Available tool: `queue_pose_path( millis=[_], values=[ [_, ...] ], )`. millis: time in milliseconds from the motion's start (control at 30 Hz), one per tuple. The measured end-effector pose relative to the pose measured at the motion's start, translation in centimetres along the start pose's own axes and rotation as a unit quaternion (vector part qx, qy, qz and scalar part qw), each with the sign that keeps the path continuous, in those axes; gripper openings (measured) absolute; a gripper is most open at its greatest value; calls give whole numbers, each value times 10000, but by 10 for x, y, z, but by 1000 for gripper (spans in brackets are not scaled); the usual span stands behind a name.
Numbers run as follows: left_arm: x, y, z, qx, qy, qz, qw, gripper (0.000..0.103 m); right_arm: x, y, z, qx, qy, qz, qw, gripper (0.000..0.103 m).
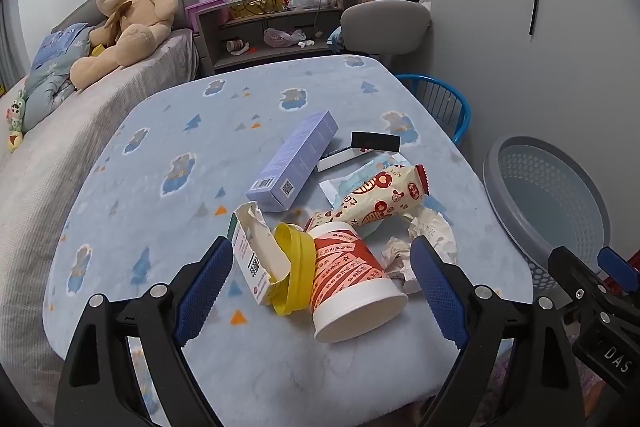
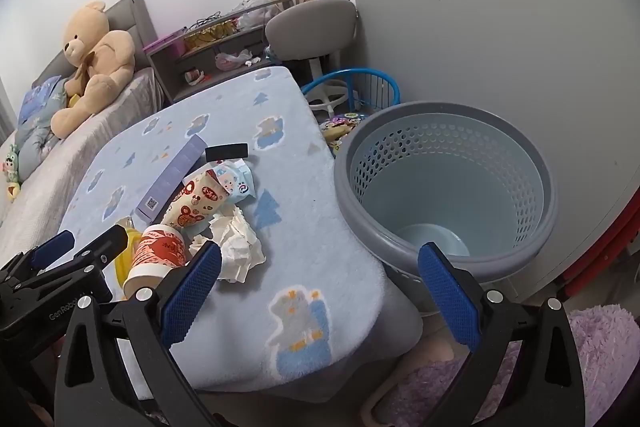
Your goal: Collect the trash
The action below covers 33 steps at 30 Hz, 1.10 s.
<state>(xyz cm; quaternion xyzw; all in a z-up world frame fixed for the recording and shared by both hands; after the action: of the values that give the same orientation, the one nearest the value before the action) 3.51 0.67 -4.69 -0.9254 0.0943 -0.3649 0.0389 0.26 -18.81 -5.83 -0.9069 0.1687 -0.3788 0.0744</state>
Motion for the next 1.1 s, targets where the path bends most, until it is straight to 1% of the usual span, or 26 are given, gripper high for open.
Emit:
queue_pose_path(
  millis=[100, 567, 733, 1100],
  values=[
    [-4, -2, -5, -5, 22, -1, 10000, 86, 0, 0, -1, 2, 4, -1, 10000, 97],
    [2, -1, -7, 10, 52, -8, 10000, 86, 0, -2, -4, 7, 36, -18, 10000, 97],
    [2, -1, -8, 10, 58, -13, 10000, 86, 0, -4, -10, 25, 70, -26, 10000, 97],
    [1, -2, -8, 9, 66, -19, 10000, 86, 0, -3, -10, 27, 66, -22, 10000, 97]
  ],
)
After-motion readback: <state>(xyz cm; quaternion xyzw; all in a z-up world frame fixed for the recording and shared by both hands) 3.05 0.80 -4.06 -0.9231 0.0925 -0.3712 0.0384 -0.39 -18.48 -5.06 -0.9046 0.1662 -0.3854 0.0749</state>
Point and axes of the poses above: each gripper's, at about its wrist camera, not at the fingertips, and z roughly the way its jaws point, y to its right, x to its top, the point moved 7 cm from there along z, roughly the way its jaws point, and after that the axes turned 6 degrees about z, right-handed, at the moved point
